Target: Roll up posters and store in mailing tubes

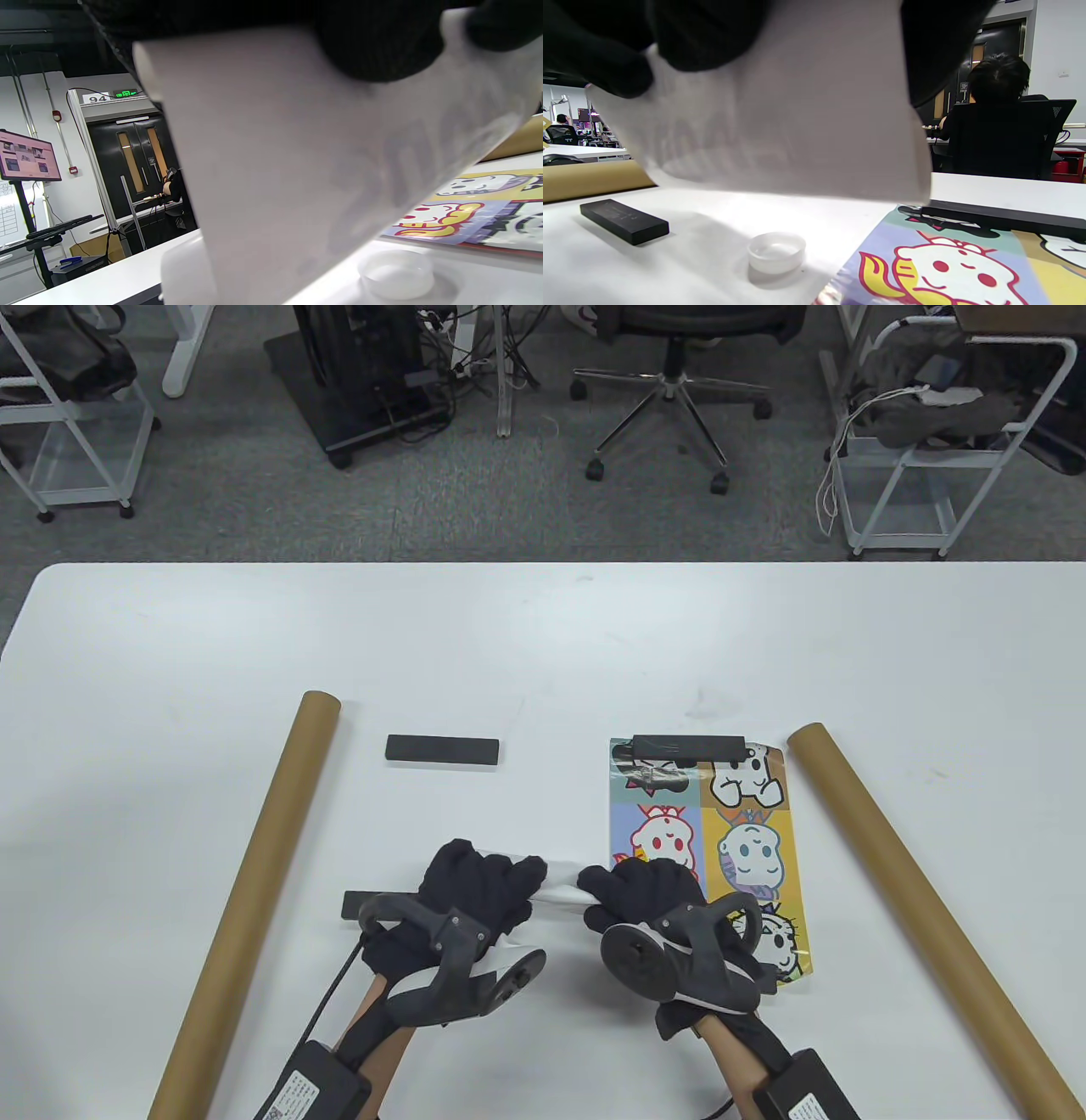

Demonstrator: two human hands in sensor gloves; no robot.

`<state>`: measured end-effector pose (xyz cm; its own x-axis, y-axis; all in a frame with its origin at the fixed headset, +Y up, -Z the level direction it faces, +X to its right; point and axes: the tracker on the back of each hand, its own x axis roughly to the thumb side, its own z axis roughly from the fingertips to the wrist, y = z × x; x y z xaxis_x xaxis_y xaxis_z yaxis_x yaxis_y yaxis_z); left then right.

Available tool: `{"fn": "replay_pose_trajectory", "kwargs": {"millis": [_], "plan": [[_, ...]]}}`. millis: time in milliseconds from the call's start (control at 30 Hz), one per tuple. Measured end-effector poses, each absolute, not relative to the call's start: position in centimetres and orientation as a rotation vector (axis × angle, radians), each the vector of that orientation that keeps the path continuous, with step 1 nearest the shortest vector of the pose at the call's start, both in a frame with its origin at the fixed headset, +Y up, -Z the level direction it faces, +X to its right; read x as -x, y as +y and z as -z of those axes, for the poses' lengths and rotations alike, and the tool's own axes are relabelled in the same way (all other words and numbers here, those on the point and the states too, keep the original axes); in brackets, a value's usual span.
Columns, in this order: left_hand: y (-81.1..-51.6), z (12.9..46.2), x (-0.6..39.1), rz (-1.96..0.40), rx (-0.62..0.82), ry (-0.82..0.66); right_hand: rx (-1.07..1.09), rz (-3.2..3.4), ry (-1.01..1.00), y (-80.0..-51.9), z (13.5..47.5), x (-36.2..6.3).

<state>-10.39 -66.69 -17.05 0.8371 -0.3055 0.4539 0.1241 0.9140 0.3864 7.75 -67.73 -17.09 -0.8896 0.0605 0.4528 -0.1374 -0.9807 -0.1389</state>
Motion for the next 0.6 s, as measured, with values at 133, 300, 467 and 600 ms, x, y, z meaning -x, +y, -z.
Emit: {"fn": "replay_pose_trajectory", "kwargs": {"millis": [133,300,467,600], "plan": [[-66.7,17.0,10.4,0.246,-0.334,-0.532,-0.709,-2.963,-0.279,-67.6,17.1,-7.6],[-66.8,17.0,10.3,0.276,-0.272,-0.561,-0.732,-2.916,-0.097,-68.1,17.3,-7.7],[-66.7,17.1,10.0,0.356,-0.282,-0.565,-0.796,-2.939,-0.015,-67.9,17.1,-7.1],[-66.8,17.0,10.3,0.328,-0.280,-0.573,-0.754,-2.988,-0.144,-68.0,17.0,-6.7]]}}
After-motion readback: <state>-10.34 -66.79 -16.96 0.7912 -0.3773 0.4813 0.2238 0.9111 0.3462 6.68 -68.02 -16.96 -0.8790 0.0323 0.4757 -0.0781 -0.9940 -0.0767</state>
